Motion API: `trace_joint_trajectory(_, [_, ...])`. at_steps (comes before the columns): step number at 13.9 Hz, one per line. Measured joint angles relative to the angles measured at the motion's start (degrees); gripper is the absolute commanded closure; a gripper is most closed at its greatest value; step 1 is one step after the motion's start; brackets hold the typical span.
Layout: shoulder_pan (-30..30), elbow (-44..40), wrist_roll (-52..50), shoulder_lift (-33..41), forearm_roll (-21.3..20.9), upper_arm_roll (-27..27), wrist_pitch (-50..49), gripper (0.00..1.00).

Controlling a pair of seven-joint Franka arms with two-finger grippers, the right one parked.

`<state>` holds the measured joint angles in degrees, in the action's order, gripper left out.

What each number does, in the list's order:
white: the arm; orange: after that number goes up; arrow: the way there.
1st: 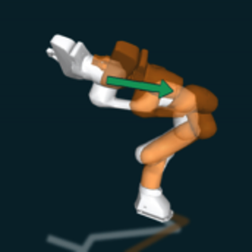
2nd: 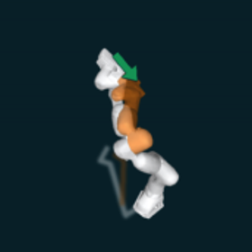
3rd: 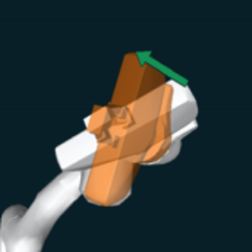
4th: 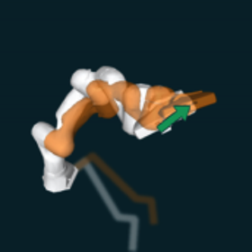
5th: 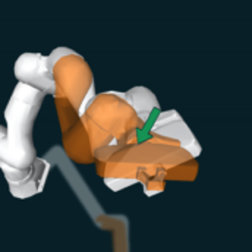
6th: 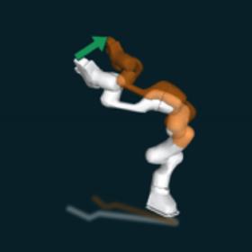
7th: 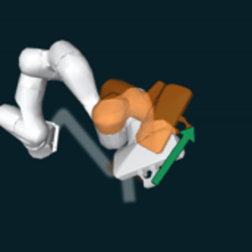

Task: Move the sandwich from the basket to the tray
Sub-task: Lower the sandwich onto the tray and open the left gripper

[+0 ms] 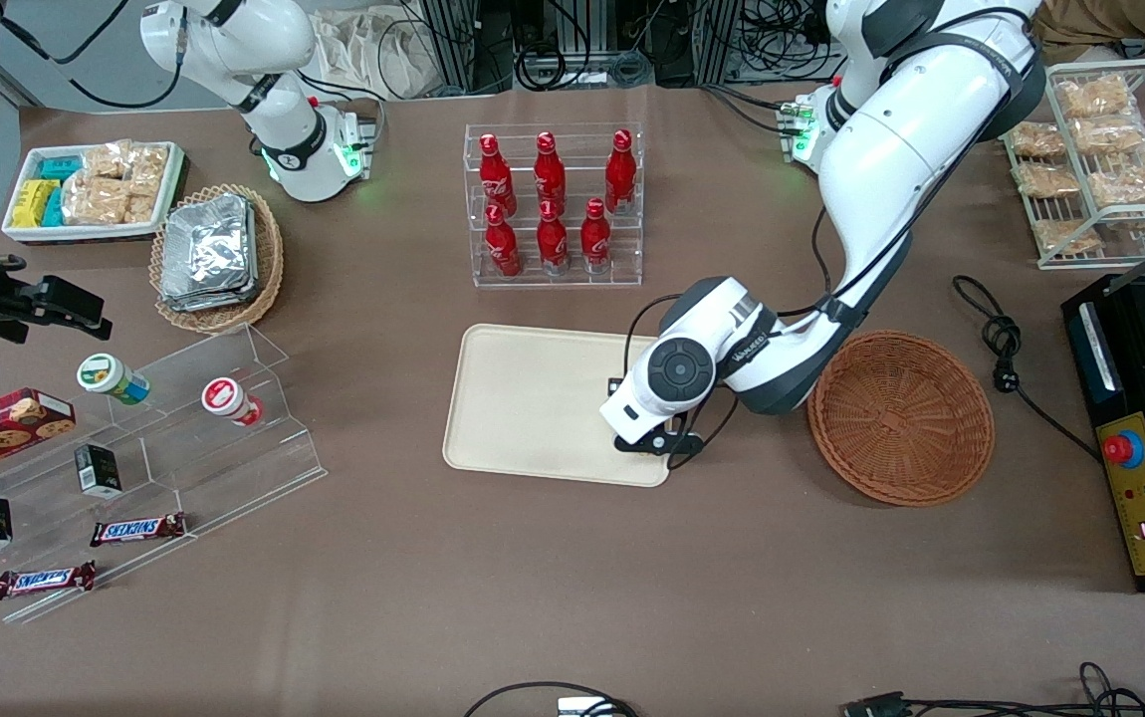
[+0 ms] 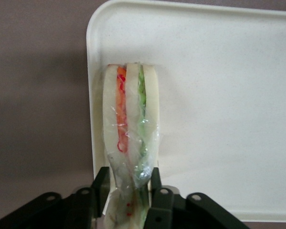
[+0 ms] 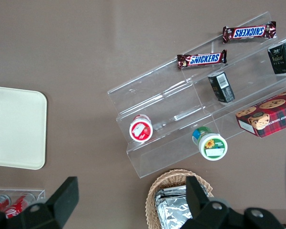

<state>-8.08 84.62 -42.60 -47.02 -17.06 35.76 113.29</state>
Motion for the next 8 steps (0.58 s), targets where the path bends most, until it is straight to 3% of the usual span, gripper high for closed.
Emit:
trace_joint_trajectory(5, [0.7, -1.0, -0.3, 2.7, 0.0, 0.0, -0.3, 0.0])
trace_joint_trajectory(8, [1.4, 0.4, -1.1, 10.7, -0.5, -1.5, -4.7, 0.0])
